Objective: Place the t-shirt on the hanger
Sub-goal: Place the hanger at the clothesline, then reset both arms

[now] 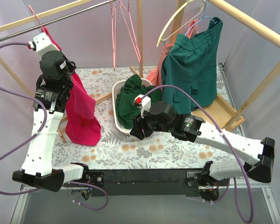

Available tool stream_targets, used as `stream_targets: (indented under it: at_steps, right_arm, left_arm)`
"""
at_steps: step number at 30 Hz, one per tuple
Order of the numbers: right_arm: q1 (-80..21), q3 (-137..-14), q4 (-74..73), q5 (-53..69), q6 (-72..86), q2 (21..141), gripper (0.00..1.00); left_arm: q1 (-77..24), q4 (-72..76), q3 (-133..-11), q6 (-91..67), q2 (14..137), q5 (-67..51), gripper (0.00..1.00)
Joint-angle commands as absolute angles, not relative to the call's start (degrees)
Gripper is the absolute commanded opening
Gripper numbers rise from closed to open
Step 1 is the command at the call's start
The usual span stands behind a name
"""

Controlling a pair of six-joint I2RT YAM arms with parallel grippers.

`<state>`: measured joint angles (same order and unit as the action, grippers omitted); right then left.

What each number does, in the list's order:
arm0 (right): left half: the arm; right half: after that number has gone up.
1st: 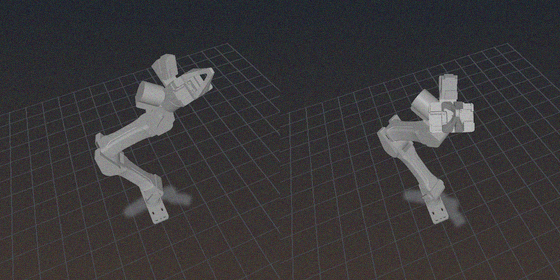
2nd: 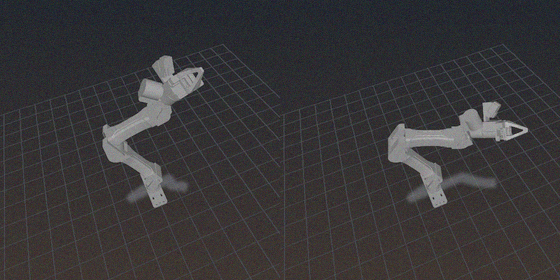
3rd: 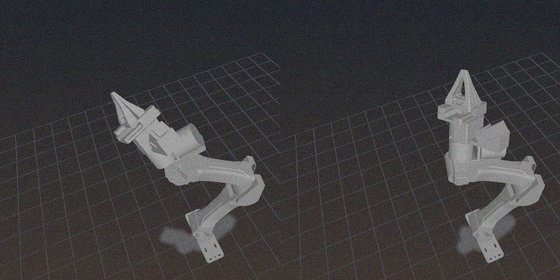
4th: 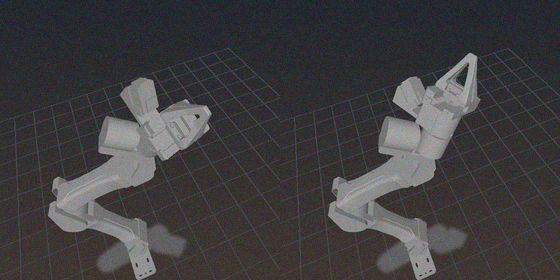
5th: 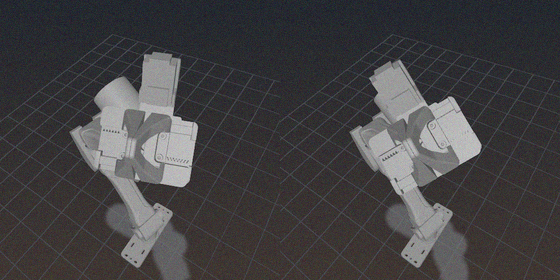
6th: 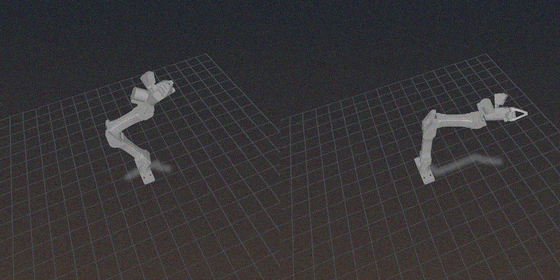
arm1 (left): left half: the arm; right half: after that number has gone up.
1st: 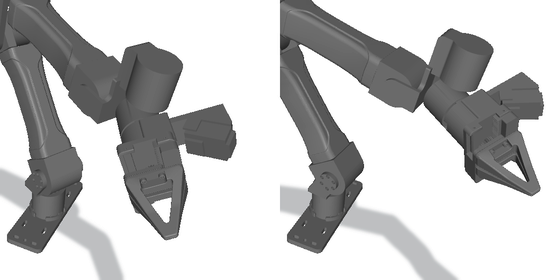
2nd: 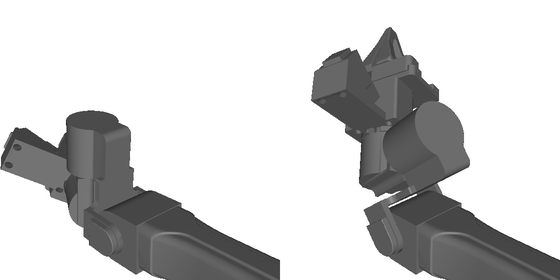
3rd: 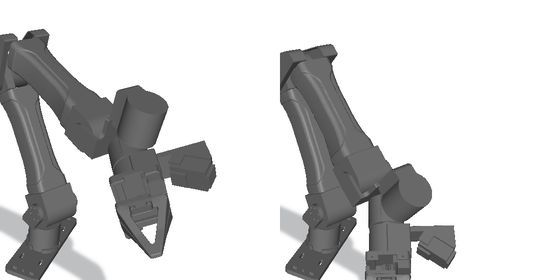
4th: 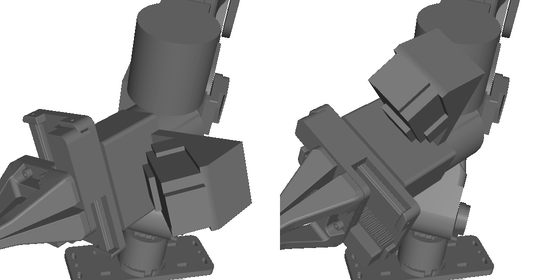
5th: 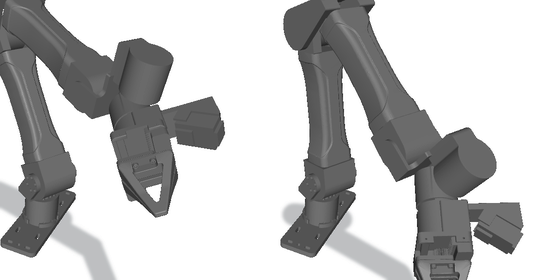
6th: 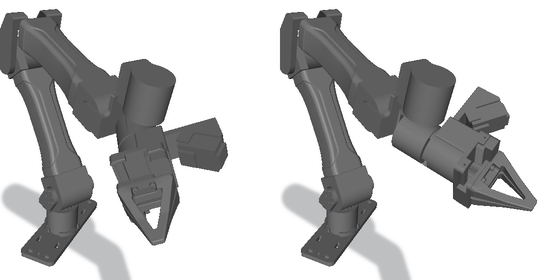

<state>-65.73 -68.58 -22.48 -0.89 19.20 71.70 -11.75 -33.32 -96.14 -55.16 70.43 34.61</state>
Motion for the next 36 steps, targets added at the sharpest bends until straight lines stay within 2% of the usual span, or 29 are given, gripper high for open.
stream_targets:
  at_steps: [1,3,6,7,10,11,22,27,30,33,36]
  right_arm:
    - [-65.74,-70.58,-22.06,-0.35,18.11,71.54,0.56]
    - [-65.74,-70.58,-22.06,-0.35,18.11,71.63,0.56]
    - [-65.74,-70.75,-21.97,-0.35,17.84,71.8,0.57]
    - [-65.74,-71.01,-22.06,-0.35,17.84,71.89,0.57]
    - [-65.74,-71.72,-21.97,-0.35,17.23,72.07,0.6]
    - [-65.74,-71.89,-22.06,-0.35,17.05,72.07,0.61]
    - [-65.74,-72.16,-22.15,-4.92,16.35,70.05,0.8]
    - [-65.74,-70.32,-22.15,-9.83,17.49,66.81,0.84]
    - [-65.65,-69.44,-22.5,-13.88,18.19,64.09,0.86]
    - [-65.65,-68.03,-23.73,-18.71,19.68,60.75,0.9]
    - [-65.65,-65.31,-24.87,-23.63,21.35,56.8,0.91]
  left_arm:
    - [-11.25,-34.45,-94.58,-57.48,67.5,29.45,0.05]
    - [-11.25,-35.07,-94.83,-57.57,66.01,28.48,0.14]
    - [-11.25,-36.82,-96.5,-56.78,64.87,27.42,0.36]
    - [-11.25,-37.87,-96.76,-56.86,64.52,27.25,0.47]
    - [-11.25,-40.24,-98.0,-58.0,63.37,26.72,0.71]
    - [-11.25,-40.86,-98.78,-59.31,63.11,26.37,0.98]
    - [-11.34,-47.03,-108.09,-62.84,62.4,15.4,0.98]
    - [-12.74,-44.31,-113.46,-64.42,68.7,5.9,0.98]
    - [-17.39,-43.86,-117.06,-64.16,74.24,5.7,0.98]
    - [-30.55,-44.21,-121.45,-60.3,80.3,16.5,0.98]
    - [-36.99,-43.95,-121.74,-60.73,83.58,17.23,0.98]
